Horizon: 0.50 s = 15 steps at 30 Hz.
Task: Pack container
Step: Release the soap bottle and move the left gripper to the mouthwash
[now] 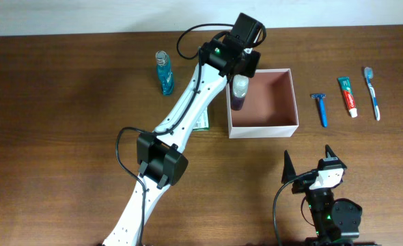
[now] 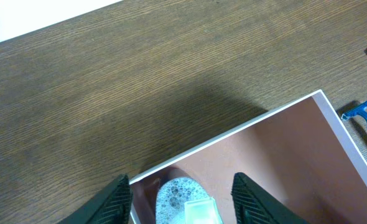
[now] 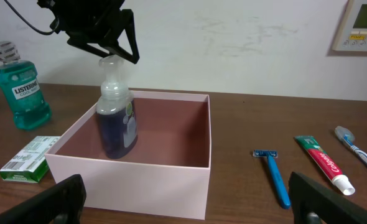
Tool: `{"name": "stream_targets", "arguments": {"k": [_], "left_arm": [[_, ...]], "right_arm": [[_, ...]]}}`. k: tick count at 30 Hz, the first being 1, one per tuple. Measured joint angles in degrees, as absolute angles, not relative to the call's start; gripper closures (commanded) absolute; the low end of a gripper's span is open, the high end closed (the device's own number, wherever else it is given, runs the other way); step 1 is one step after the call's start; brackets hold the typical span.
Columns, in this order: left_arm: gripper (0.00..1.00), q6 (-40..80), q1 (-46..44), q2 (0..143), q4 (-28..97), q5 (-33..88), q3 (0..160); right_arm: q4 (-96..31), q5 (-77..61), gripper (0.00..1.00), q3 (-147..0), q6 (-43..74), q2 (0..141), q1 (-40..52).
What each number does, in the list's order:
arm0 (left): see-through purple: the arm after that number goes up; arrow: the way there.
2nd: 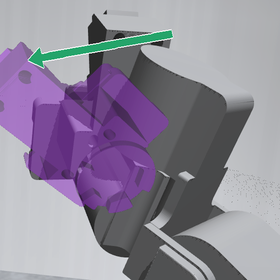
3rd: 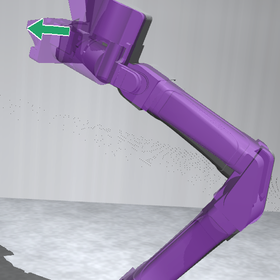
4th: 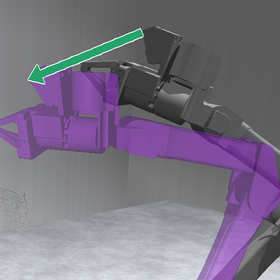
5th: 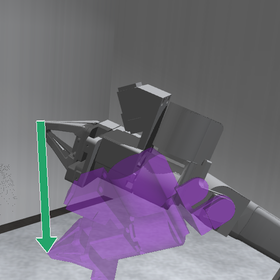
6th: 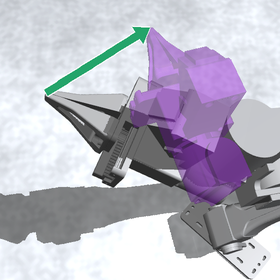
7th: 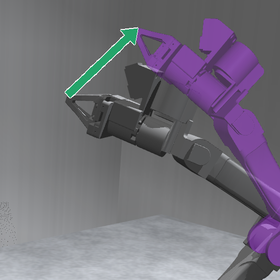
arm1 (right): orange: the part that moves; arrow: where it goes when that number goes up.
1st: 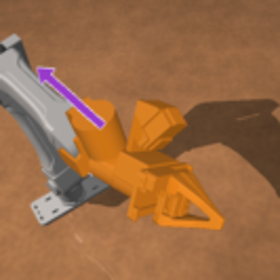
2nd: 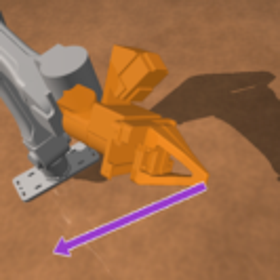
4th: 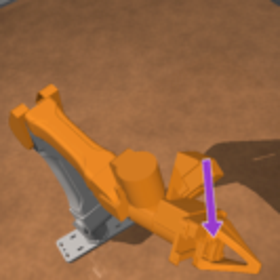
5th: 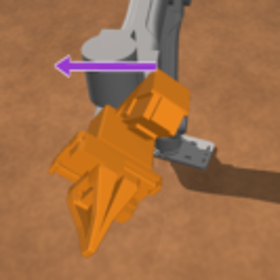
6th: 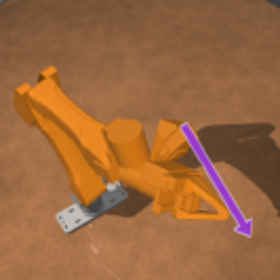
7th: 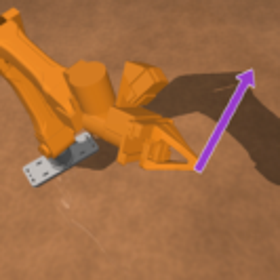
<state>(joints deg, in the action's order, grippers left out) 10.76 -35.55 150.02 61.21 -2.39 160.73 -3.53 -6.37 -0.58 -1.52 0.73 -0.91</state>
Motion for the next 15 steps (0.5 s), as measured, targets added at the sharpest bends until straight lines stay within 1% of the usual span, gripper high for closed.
{"name": "stream_targets", "arguments": {"k": [2, 6, 10, 13, 15], "left_arm": [[0.41, 10.76, -35.53, 150.02, 61.12, -2.39, 160.73], [0.4, 10.76, -35.46, 150.02, 60.71, -2.39, 161.45], [0.35, 10.7, -34.52, 150.02, 60.75, -2.37, 166.1], [0.35, 10.28, -32.75, 148.9, 61.95, -2.46, 170.3], [0.35, 10.15, -31.03, 147.06, 64.84, -3.6, 172.13]], "right_arm": [[-3.53, -6.37, 0.01, -0.58, -1.52, 0.73, -0.91], [-3.53, -6.37, 0.01, -0.58, -1.5, 0.73, -0.91], [-3.53, -6.37, 0.01, -0.58, -1.48, 0.73, -0.91], [-3.53, -6.35, 0.01, -0.58, -1.54, 0.73, -0.91], [-3.53, -6.35, 0.01, -0.58, -1.54, 0.73, -0.91]]}}
